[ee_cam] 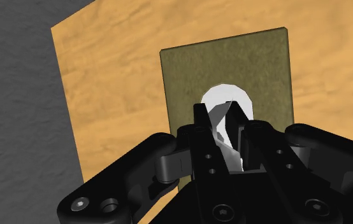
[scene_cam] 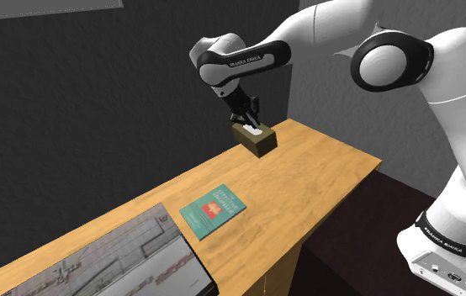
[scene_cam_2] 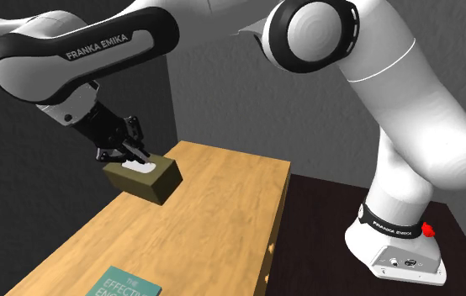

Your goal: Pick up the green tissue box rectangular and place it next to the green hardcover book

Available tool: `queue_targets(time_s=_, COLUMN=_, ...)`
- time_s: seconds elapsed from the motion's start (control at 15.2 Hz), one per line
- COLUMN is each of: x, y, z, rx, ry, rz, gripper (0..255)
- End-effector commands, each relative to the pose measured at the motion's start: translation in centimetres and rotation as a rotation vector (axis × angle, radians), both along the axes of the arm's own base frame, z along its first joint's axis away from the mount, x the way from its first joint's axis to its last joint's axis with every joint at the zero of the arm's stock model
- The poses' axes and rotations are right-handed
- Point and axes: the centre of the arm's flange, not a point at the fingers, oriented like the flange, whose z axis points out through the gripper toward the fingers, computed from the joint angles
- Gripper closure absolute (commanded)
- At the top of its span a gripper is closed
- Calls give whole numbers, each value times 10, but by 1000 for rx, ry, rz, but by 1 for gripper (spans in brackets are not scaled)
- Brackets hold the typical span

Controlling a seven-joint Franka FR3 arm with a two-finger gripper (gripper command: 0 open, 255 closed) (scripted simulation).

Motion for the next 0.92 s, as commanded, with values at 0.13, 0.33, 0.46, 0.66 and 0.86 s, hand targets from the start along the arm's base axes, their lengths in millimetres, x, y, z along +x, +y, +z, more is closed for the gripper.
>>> queue_targets(time_s=0.13, x=1, y=0, z=-21, rx=0, ry=-1, rz=0, gripper=255)
queue_targets(time_s=0.33, x=1, y=0, z=-37, rx=0, ry=-1, rz=0, gripper=255)
queue_targets(time_s=0.46, x=1, y=0, z=-48, rx=0, ry=-1, rz=0, gripper=255)
queue_targets(time_s=0.66, x=1, y=0, z=-64, rx=0, ry=-1, rz=0, gripper=255)
queue_targets(time_s=0.86, x=1, y=0, z=-80, rx=0, ry=-1, rz=0, gripper=255)
